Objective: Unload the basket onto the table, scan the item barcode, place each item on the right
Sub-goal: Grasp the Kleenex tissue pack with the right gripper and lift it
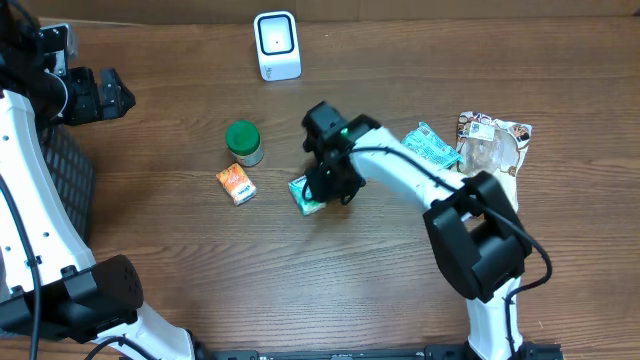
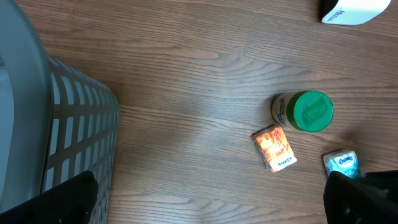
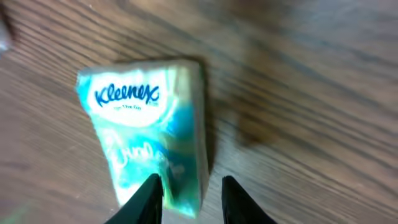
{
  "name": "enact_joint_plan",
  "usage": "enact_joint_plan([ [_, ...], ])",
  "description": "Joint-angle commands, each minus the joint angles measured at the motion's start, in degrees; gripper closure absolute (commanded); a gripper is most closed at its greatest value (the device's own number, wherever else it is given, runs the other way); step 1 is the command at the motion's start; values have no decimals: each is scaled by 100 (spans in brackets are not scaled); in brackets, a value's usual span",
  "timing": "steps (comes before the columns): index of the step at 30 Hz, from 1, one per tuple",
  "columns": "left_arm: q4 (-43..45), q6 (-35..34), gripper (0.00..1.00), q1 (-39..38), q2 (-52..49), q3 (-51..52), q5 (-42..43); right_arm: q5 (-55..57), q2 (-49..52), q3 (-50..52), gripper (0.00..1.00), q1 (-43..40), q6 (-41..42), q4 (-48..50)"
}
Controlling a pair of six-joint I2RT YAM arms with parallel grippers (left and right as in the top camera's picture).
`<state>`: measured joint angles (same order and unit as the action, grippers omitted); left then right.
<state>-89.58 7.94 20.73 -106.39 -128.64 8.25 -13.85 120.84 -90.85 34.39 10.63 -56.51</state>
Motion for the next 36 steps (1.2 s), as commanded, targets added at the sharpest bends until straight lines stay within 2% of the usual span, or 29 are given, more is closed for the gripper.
enact_joint_plan([
  [1,9,107,0,-17,76,-94,-15,-992,-389,-389,71,-444,-111,-238],
  [5,9,107,1,-17,76,-94,-15,-1849,-540,-422,71,-966,-706,-632],
  [10,7,107,0,-17,76,-94,-15,-1882,-568,-389,63,-1353,-1414,-1281],
  [13,7,107,0,-17,76,-94,-15,-1773,-568,-321,56,-1325,-1412,-1384],
  [19,7,107,0,-17,76,-94,-15,-1670,-564,-151,56,-1154,-1325,-1261],
  [28,7,107,0,-17,76,-94,-15,-1714,-564,483,58,-846,-568,-328],
  [36,9,107,0,-17,76,-94,-15,-1668,-564,1333,58,-535,-90,1241],
])
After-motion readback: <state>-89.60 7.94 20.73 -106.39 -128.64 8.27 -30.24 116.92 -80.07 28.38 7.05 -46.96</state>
